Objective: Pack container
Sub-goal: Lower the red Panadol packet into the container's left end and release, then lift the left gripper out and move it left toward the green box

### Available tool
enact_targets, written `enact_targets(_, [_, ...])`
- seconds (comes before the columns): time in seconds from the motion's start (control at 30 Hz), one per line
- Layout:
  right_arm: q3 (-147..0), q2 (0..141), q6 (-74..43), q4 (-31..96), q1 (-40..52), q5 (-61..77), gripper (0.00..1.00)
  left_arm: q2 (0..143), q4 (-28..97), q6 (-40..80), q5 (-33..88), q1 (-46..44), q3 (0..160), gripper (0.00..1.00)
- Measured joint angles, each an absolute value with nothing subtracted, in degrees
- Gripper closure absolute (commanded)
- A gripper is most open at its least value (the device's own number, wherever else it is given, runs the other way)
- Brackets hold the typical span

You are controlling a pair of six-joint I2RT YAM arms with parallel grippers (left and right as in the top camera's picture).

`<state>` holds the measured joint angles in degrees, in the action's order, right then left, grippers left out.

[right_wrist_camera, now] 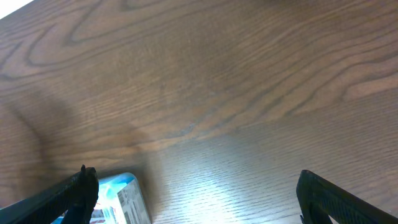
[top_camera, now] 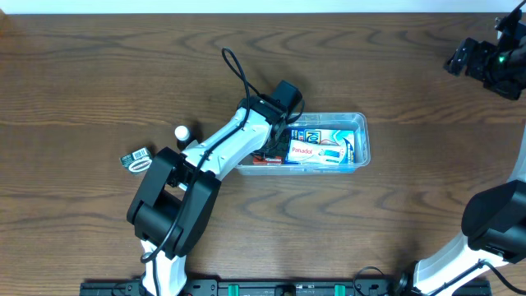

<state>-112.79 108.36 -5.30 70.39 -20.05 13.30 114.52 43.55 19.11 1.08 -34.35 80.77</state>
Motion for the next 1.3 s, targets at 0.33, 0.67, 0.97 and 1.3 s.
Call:
enact_targets(0.33, [-112.8,108.4,-5.3,70.4,-20.1,13.3,0.01,112.7,45.7,19.1,1.1,-34.3,82.1,0.90])
enact_targets(0.67, [-112.8,108.4,-5.3,70.4,-20.1,13.3,0.01,102.7,46.1,18.9,5.6,-34.3,82.8,0.41])
enact_targets(0.97, [-112.8,108.4,-5.3,70.4,-20.1,13.3,0.01,91.0,54.5,16.3,7.2,-30.1,82.8,0.02])
enact_targets(1.3, [-112.8,108.4,-5.3,70.4,-20.1,13.3,0.01,79.7,63.8,14.6,6.6,-6.3,83.2,0.02])
